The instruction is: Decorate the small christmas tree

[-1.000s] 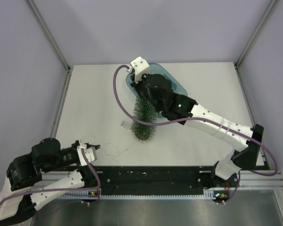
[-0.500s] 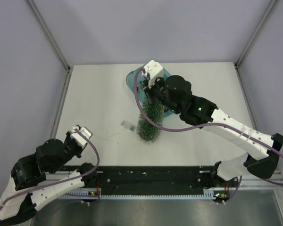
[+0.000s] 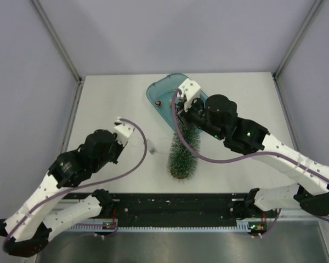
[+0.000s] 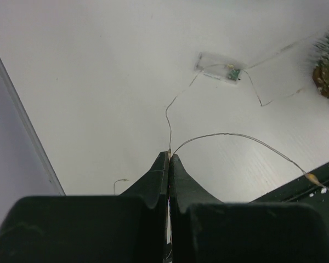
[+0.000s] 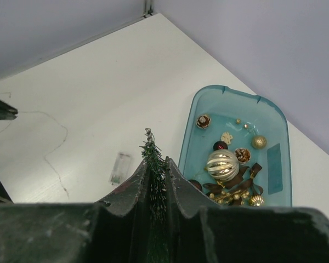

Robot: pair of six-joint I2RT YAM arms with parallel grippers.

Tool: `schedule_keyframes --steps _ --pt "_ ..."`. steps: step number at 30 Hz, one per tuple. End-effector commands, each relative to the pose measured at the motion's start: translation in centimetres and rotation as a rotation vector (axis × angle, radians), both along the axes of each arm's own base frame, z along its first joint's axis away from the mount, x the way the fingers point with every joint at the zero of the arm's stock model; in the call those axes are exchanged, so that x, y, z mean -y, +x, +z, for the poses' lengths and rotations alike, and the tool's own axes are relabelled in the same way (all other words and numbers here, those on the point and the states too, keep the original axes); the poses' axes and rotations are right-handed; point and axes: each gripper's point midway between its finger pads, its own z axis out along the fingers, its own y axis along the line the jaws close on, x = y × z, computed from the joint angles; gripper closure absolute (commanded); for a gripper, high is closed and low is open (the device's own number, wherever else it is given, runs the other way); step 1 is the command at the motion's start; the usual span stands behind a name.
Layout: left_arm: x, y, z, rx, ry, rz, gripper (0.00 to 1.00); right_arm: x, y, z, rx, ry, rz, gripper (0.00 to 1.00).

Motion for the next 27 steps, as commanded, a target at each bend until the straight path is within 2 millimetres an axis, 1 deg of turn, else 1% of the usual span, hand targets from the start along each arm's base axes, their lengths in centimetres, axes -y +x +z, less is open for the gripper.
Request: schedule_keyframes --steps 1,2,3,5,8,11,14,16,17,18,20,23,27 --pt "0.1 4.5 2.1 -0.022 -0.174 0.13 1.0 0.9 0.2 1.5 0.037 0.037 -0.027 1.0" --pt "-0.7 5.5 1.8 -0.062 -0.196 0.168 1.0 1.0 0.3 1.5 0.04 0.034 -0.036 1.0" --pt "-2.0 6.4 1.3 -0.103 -0.233 0.218 1.0 1.2 0.4 1.6 0.045 0.034 -0.043 1.0" --pt "-3.1 7.1 0.1 -0.169 -0.263 0.25 1.0 1.6 0.5 1.8 0.051 0.037 -0.06 1.0" --pt "-3.6 7.5 -1.1 -0.169 -0.27 0.266 1.0 1.9 0.5 2.2 0.062 0.055 -0.069 1.0" --pt "-3.4 8.0 -2.1 -0.175 -0.287 0.281 1.0 1.7 0.2 2.6 0.062 0.072 -0.055 1.0" --pt "-3.9 9.9 -2.2 -0.171 -0.311 0.346 1.0 1.1 -0.1 2.7 0.05 0.09 -0.022 1.0" --pt "-4.2 11.7 -1.8 -0.168 -0.326 0.388 1.0 0.6 -0.5 2.5 0.038 0.097 0.005 1.0" --pt "-4.2 12.7 -2.1 -0.185 -0.324 0.405 1.0 0.2 -0.7 2.4 0.028 0.105 0.024 1.0" --pt "-4.2 13.3 -1.6 -0.175 -0.322 0.41 1.0 -0.1 -0.8 2.3 0.022 0.108 0.037 1.0" --pt "-3.7 14.9 -1.3 -0.198 -0.367 0.445 1.0 -1.0 -1.4 2.3 0.009 0.12 0.069 1.0" --pt "-3.2 16.8 0.1 -0.184 -0.422 0.467 1.0 -2.1 -2.1 2.4 0.018 0.123 0.092 1.0" --pt "-3.1 19.3 0.5 -0.182 -0.449 0.509 1.0 -3.6 -3.1 2.2 0.033 0.12 0.116 1.0"
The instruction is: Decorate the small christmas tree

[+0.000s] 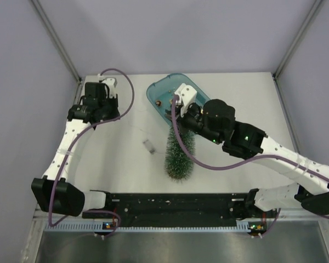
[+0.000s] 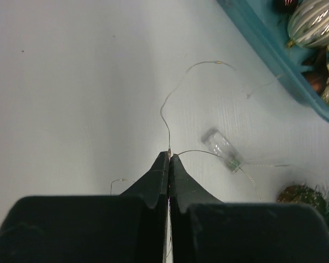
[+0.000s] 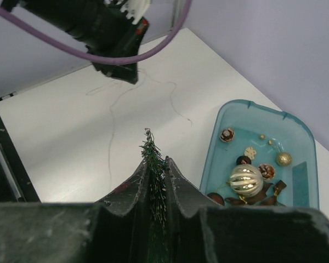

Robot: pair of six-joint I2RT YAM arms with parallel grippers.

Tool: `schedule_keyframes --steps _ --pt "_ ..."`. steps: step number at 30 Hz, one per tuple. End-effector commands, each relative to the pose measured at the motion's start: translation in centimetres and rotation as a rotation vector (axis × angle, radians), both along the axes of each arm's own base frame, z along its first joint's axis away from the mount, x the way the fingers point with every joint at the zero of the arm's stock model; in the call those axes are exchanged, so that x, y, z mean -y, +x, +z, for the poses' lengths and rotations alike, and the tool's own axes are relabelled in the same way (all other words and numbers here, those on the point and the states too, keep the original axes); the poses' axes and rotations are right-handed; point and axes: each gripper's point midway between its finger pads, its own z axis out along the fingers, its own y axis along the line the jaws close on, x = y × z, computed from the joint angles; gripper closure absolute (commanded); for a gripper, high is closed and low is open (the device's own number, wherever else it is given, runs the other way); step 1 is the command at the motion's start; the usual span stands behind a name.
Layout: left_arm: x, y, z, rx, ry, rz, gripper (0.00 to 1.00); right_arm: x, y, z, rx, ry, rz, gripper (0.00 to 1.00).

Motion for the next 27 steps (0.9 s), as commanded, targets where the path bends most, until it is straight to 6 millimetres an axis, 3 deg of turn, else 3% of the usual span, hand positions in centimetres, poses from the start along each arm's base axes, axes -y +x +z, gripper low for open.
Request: schedule_keyframes --steps 1,13,19,27 --pt "0.3 4.1 3.9 0.126 -0.072 0.08 1.0 -2.4 -1.4 1.9 0.045 0.076 0.046 1.0" --pt "4.7 8.5 4.4 0.127 -0.142 0.053 1.0 -8.2 -3.9 1.7 0.086 0.113 0.156 1.0" --pt "8.8 9.7 5.4 0.148 -0.169 -0.013 1.0 -9.8 -5.2 2.5 0.126 0.174 0.224 1.0" --pt "15.4 9.5 9.5 0.182 -0.335 -0.176 1.0 -11.4 -5.8 1.5 0.136 0.226 0.269 1.0"
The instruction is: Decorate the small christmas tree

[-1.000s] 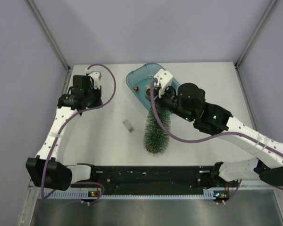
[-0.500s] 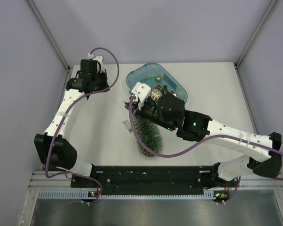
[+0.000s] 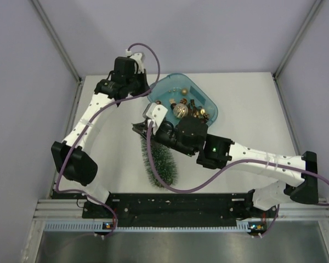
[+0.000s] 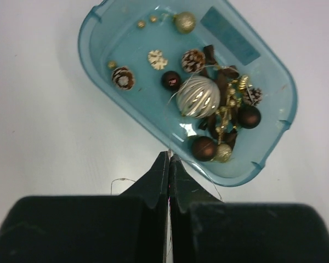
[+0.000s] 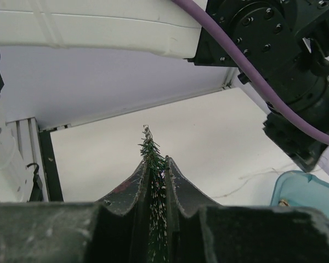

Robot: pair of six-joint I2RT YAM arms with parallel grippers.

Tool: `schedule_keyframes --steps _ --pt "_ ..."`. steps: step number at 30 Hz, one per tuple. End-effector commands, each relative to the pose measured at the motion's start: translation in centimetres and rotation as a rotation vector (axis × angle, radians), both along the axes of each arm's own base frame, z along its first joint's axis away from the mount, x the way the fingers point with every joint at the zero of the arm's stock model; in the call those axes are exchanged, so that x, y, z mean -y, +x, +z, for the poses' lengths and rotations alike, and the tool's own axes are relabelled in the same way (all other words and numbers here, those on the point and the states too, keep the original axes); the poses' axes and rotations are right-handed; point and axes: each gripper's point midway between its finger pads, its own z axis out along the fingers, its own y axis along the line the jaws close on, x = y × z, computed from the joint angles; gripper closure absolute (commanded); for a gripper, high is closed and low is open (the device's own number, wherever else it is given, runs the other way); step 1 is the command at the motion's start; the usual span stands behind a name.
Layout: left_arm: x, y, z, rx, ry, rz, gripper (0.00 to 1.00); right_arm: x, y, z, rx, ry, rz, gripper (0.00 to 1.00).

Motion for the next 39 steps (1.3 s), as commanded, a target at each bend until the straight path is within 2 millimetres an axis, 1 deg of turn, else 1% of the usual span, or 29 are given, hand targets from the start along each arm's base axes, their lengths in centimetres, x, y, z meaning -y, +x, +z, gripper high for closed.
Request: schedule_keyframes --steps 1,2,5,6,8,9,10,12,13,14,16,19,21,23,24,27,28,31,35,37,39 --pt "4.4 -0.1 5.4 0.1 -0.173 -0.126 1.0 -1.3 -0.7 1.5 0.021 0.103 0.036 1.0" --pt "5.4 -0.9 5.8 0.093 -0.209 -0.19 1.0 -1.4 -0.5 1.2 0.021 0.1 0.028 1.0" --pt "8.2 -3.9 7.2 0.071 -0.33 -0.391 1.0 -2.1 0.0 -0.4 0.02 0.063 0.014 1.0" --pt "8.9 -4.9 7.7 0.075 -0.359 -0.455 1.0 -2.3 0.1 -0.9 0.017 0.051 0.012 1.0" --pt "9.6 -6.4 8.3 0.083 -0.399 -0.538 1.0 -2.6 0.4 -1.8 0.009 0.03 0.006 1.0" --pt "9.8 -7.1 8.5 0.086 -0.416 -0.578 1.0 -2.8 0.3 -2.0 0.002 0.025 0.011 0.96" --pt "10.1 -7.8 8.6 0.086 -0.429 -0.619 0.99 -2.9 0.4 -2.0 -0.004 0.019 0.017 0.88" --pt "10.5 -8.6 8.9 0.075 -0.454 -0.659 0.99 -3.1 0.6 -2.8 -0.034 -0.01 0.024 0.63" --pt "10.6 -8.9 9.2 0.068 -0.468 -0.68 0.99 -3.1 0.6 -2.8 -0.04 -0.016 0.026 0.59" --pt "10.8 -9.3 9.3 0.058 -0.481 -0.699 0.99 -3.1 0.6 -3.0 -0.046 -0.028 0.026 0.49" --pt "11.2 -9.6 9.5 0.044 -0.491 -0.714 0.99 -2.8 0.7 -2.8 -0.053 -0.035 0.01 0.41" --pt "11.5 -9.9 9.6 0.048 -0.486 -0.721 1.0 -1.6 0.5 -1.7 -0.054 -0.014 -0.002 0.34" --pt "11.5 -10.1 9.5 0.05 -0.481 -0.722 1.0 -0.5 0.4 -1.0 -0.057 0.002 -0.018 0.27" --pt "11.6 -10.2 9.5 0.049 -0.477 -0.723 1.0 0.7 0.3 -0.4 -0.055 0.015 -0.03 0.16" --pt "11.5 -10.3 9.5 0.05 -0.475 -0.723 1.0 1.2 0.1 -0.2 -0.054 0.016 -0.03 0.13" --pt "11.3 -10.5 9.4 0.058 -0.46 -0.725 1.0 2.4 0.1 0.2 -0.053 0.023 -0.05 0.08" --pt "11.3 -10.5 9.3 0.06 -0.452 -0.725 1.0 2.8 0.1 -0.2 -0.059 0.003 -0.061 0.07" --pt "11.2 -11.0 9.3 0.069 -0.436 -0.738 1.0 4.0 0.0 0.4 -0.05 0.018 -0.076 0.06" --pt "11.3 -12.0 9.4 0.08 -0.419 -0.773 1.0 4.8 0.1 1.4 -0.042 0.042 -0.094 0.02" --pt "11.3 -12.5 9.5 0.083 -0.41 -0.791 1.0 5.1 0.4 1.4 -0.046 0.039 -0.112 0.01" --pt "11.2 -13.1 9.4 0.084 -0.396 -0.803 1.0 5.8 0.6 1.9 -0.044 0.051 -0.138 0.01"
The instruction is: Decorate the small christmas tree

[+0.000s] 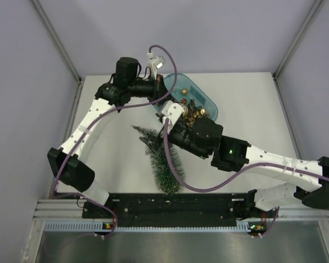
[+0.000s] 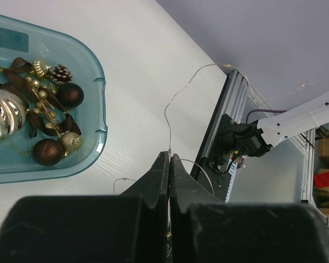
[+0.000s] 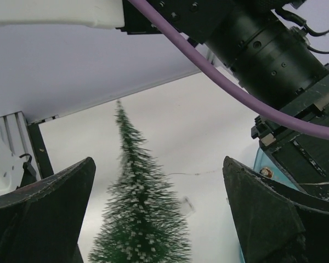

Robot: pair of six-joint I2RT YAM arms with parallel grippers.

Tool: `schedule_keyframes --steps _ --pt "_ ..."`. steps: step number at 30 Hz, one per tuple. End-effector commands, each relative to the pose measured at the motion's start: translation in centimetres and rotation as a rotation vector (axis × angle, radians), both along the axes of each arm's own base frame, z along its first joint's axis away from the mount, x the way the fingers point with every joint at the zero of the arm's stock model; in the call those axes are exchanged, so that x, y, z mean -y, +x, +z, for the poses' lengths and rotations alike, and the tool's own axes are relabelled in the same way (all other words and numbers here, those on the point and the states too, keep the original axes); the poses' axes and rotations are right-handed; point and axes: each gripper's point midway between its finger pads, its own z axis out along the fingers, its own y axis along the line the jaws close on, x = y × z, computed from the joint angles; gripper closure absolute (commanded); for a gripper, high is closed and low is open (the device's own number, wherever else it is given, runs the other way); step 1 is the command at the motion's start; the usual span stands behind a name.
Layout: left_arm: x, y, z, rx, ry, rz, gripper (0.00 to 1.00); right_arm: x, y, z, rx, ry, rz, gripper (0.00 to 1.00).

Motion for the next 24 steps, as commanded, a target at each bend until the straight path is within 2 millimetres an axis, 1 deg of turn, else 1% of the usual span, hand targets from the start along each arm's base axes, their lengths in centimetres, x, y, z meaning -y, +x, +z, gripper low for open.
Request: schedule_keyframes --steps 1,3,5,6,7,8,10,12,14,16,17,18,19,21,24 --pt "-0.4 -2.4 2.2 0.105 -0.006 -0.06 1.0 2.2 0.6 2.1 0.001 0.057 -0.072 0.01" --pt "-0.5 -2.8 2.0 0.112 0.005 -0.067 1.0 3.6 0.6 3.7 0.011 0.092 -0.098 0.01" --pt "-0.7 -3.0 1.9 0.119 0.015 -0.065 1.0 5.9 0.9 5.9 0.027 0.145 -0.153 0.02" --pt "-0.8 -3.0 1.8 0.122 0.018 -0.065 1.0 7.2 1.3 6.6 0.034 0.16 -0.198 0.03" --pt "-0.9 -3.1 2.0 0.131 0.021 -0.063 1.0 8.8 1.9 7.4 0.038 0.181 -0.251 0.05" --pt "-1.0 -3.1 1.9 0.132 0.024 -0.061 1.0 10.2 2.4 7.8 0.042 0.192 -0.288 0.08" --pt "-1.1 -3.2 2.0 0.14 0.028 -0.06 1.0 13.3 4.3 7.7 0.034 0.216 -0.387 0.13" --pt "-1.2 -3.2 2.1 0.147 0.03 -0.057 1.0 15.8 7.0 6.3 -0.017 0.219 -0.457 0.18" --pt "-1.3 -3.2 2.1 0.159 0.035 -0.051 1.0 17.2 9.1 4.8 -0.145 0.269 -0.477 0.22" --pt "-1.5 -3.1 2.1 0.17 0.046 -0.041 1.0 17.4 10.7 2.9 -0.27 0.302 -0.473 0.22" --pt "-1.6 -3.1 2.1 0.175 0.049 -0.038 1.0 17.0 11.1 2.1 -0.314 0.309 -0.46 0.21" --pt "-1.7 -3.0 1.9 0.173 0.054 -0.032 1.0 16.4 11.0 1.7 -0.35 0.323 -0.43 0.18" --pt "-1.7 -2.9 1.8 0.175 0.057 -0.03 1.0 15.7 10.8 1.6 -0.363 0.339 -0.39 0.15" --pt "-1.7 -3.0 1.8 0.179 0.06 -0.029 1.0 15.2 10.6 1.5 -0.388 0.378 -0.362 0.12" --pt "-1.8 -3.1 1.8 0.183 0.064 -0.03 1.0 15.2 10.7 0.9 -0.417 0.4 -0.361 0.09"
